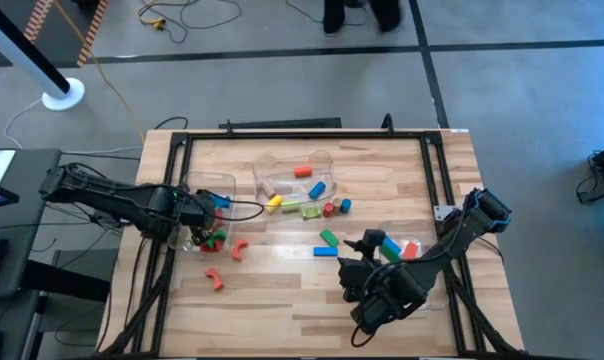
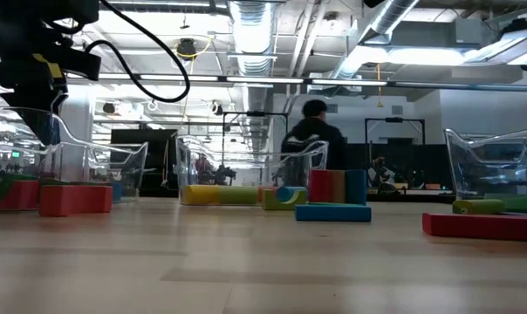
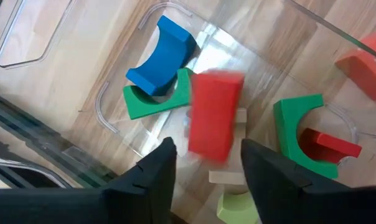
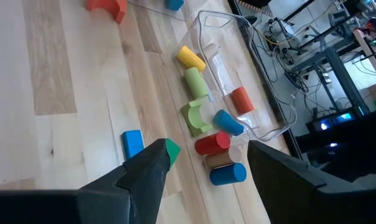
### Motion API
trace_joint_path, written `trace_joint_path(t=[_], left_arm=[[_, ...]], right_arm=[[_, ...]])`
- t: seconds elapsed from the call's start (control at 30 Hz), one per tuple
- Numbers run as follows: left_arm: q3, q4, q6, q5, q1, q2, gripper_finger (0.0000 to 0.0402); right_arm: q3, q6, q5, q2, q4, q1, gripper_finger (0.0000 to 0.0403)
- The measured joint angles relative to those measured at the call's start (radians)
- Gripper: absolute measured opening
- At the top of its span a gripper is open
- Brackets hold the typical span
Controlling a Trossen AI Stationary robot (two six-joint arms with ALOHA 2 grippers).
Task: Sort blocks by size
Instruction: Put the red arch block into the left transparent bin, then put the blue rectangular block into the right transparent bin
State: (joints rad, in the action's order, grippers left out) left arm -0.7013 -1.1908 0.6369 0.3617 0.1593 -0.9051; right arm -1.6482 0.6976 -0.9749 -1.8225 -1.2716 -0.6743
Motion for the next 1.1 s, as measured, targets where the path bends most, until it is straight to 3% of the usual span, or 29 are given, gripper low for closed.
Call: trace_joint_path(t=[0.23,0.6,0.87,1.1], left_arm=[[-0.002,0.0,-0.011,0.006,0.0,0.0,0.0238],[-0.12,0.125,-0.157,0.015,0.027,0.005,0.0247],[-0.152,0.279,-0.338,0.006,0.158,0.003,0.0247],[-0.152,0.328,-0.366,-0.012,0.301,0.002,0.0247]], right_arm=[[0.0,0.002,0.0,0.0,0.0,0.0,0.0255],[-0.001,0.002,0.0,0.0,0.0,0.0,0.0255],[-0.001,0.002,0.0,0.0,0.0,0.0,0.0255],[-0.001,0.002,0.0,0.0,0.0,0.005,0.0255]])
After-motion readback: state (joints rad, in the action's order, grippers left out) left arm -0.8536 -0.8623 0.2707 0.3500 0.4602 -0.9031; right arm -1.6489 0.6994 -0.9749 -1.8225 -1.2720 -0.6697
